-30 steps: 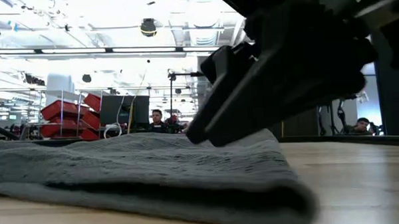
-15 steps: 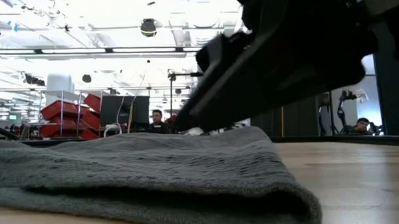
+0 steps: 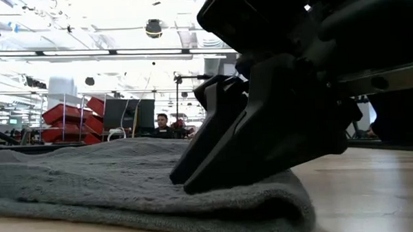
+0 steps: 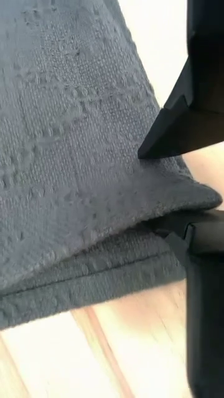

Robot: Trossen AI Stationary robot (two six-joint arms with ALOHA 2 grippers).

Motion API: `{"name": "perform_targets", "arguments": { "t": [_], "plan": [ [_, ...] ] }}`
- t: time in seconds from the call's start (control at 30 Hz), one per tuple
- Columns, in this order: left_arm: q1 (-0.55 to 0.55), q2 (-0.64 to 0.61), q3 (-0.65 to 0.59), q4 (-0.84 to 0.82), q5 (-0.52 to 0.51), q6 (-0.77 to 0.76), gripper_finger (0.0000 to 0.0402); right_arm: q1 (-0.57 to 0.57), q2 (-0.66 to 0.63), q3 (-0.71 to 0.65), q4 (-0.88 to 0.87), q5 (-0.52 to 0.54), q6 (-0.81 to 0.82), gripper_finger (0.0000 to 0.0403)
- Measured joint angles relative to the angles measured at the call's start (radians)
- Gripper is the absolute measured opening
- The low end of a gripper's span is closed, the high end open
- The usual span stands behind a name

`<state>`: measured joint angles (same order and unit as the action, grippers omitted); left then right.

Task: Roll towel
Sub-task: Fold the gray towel

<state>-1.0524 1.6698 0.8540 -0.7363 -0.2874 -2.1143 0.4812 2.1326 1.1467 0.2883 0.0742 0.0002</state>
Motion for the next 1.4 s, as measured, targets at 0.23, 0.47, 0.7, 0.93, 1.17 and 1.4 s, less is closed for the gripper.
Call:
{"name": "perform_targets", "arguments": {
  "t": [0.23,0.47,0.7,0.93,1.17,1.4],
  "plan": [
    [0.014,0.0,0.004,-0.029,0.024,0.015,0.0004,0.0,-0.002,-0.001,-0.003,0.001,0.0,0.0141],
    [0.01,0.003,0.091,-0.17,0.029,0.023,0.0,0.0,-0.003,-0.001,-0.012,0.001,0.0,0.0141],
    [-0.005,0.001,0.163,-0.221,0.025,0.021,0.0,0.003,-0.003,-0.002,-0.016,0.001,0.002,0.0141],
    [-0.007,0.004,0.097,-0.087,0.037,0.011,0.0,0.003,-0.019,-0.005,-0.033,0.001,-0.007,0.0141],
    [-0.017,-0.002,0.018,0.067,0.073,0.024,0.0,0.004,-0.02,-0.004,-0.046,0.004,-0.008,0.0141],
    [-0.019,-0.001,0.015,0.078,0.041,0.049,0.0015,0.001,-0.02,-0.004,-0.045,0.004,-0.008,0.0141]
  ]
}}
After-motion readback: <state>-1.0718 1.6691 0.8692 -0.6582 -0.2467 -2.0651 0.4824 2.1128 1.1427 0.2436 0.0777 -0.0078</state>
